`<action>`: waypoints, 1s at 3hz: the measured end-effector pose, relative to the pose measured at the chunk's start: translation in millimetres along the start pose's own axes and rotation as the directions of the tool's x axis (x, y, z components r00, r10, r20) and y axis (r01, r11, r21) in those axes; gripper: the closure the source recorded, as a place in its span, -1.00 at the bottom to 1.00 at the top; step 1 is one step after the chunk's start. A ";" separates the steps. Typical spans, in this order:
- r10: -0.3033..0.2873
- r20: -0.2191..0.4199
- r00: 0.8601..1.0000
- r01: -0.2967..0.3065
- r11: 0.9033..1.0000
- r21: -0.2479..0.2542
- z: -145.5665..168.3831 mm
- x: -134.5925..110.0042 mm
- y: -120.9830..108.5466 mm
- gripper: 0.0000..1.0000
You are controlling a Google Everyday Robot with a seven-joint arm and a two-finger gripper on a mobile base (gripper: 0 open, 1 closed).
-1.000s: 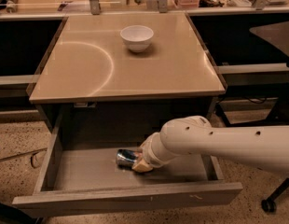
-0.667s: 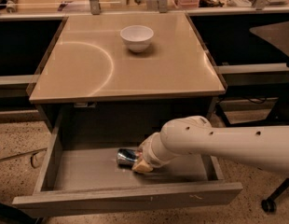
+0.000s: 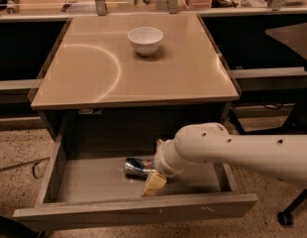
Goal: Place redbull can into top drawer
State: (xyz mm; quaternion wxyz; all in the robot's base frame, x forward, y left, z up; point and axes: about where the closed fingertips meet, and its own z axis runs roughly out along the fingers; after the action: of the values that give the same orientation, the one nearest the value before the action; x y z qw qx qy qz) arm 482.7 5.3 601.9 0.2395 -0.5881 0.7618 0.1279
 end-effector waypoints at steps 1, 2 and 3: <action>0.039 0.001 0.999 -0.039 0.999 0.031 -32.6 7.4 -17.3 -1.00; 0.067 -0.011 0.998 -0.066 0.993 0.093 -78.8 15.1 -43.2 -1.00; 0.088 -0.023 0.996 -0.083 0.985 0.149 -121.2 20.2 -67.7 -1.00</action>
Offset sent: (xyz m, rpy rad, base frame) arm 0.0390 -0.1092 0.1112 -0.0418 -0.0853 -0.1812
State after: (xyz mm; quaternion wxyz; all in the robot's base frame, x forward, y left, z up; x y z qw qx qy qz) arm 517.6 -88.0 700.7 0.2655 -0.5373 0.7972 0.0723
